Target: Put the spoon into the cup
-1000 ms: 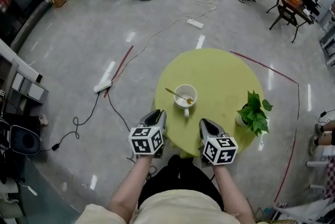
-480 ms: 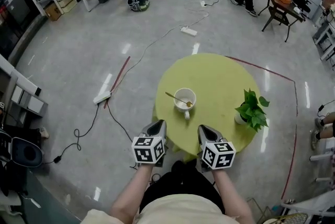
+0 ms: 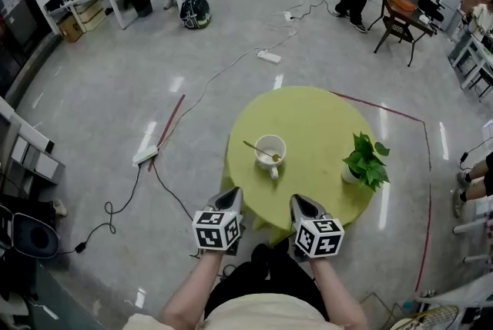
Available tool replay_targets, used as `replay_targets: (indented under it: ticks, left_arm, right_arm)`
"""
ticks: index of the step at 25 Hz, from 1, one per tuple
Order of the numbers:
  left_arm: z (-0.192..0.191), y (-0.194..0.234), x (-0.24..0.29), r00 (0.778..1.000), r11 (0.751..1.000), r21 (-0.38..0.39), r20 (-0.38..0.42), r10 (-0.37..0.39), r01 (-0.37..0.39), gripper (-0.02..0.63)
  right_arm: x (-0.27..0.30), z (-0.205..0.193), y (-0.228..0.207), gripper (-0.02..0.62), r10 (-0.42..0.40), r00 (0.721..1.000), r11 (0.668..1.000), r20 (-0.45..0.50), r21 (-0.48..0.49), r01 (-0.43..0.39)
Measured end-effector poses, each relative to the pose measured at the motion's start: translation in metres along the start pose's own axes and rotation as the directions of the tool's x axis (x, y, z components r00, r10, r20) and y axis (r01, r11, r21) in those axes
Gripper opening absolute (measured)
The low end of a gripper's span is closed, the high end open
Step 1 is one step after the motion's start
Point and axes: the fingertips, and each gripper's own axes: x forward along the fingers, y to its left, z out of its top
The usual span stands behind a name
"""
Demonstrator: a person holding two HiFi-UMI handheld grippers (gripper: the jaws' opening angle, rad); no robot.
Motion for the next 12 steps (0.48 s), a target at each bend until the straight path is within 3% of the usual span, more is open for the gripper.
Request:
replay_targets:
  ticks: [12]
  left_arm:
    - [-0.013,-0.003,-0.012,1.000,1.000,0.021,-0.001,-0.011,0.011,0.002]
  right_arm:
    - [-0.010,-0.013,0.002,0.000,-0.007,1.000,1.000,0.000,-0.010,0.007]
